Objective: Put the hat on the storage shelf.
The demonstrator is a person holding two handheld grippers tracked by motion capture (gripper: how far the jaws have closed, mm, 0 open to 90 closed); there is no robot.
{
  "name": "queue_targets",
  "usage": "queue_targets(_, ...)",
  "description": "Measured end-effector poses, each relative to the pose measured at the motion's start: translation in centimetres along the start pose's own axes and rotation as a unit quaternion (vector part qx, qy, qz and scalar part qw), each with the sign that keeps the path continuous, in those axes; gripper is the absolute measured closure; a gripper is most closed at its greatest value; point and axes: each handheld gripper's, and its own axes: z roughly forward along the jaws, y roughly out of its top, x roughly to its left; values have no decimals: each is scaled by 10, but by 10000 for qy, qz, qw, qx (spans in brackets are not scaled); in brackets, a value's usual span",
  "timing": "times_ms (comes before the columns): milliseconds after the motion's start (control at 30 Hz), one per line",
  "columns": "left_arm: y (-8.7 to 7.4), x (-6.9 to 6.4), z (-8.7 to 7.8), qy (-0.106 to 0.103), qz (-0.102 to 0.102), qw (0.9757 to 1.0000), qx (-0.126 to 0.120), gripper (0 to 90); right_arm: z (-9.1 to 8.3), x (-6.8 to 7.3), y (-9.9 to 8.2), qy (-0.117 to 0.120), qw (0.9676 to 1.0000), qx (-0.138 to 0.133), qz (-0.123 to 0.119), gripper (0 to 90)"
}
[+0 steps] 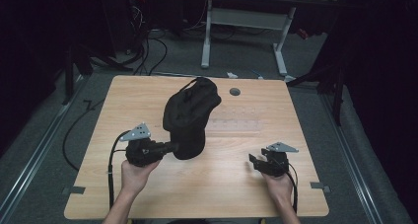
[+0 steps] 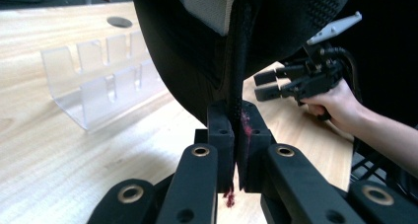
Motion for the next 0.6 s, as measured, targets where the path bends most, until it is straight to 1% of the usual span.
queue_targets(167, 4, 3, 3, 104, -8, 9999, -82, 867, 3, -3, -4, -190, 9998, 65, 5, 393)
queue_targets(300, 7, 4, 5, 170, 10, 9998, -137, 867, 4, -2, -5, -338, 9993, 134, -80, 395)
queue_targets(433, 12, 7, 7, 300, 4, 9993, -211, 867, 5, 0, -5, -458, 9987, 178, -158, 389)
queue_targets(600, 20, 10, 8, 451, -8, 9985, -321, 867, 5, 0, -5, -484, 9986, 180, -120, 374)
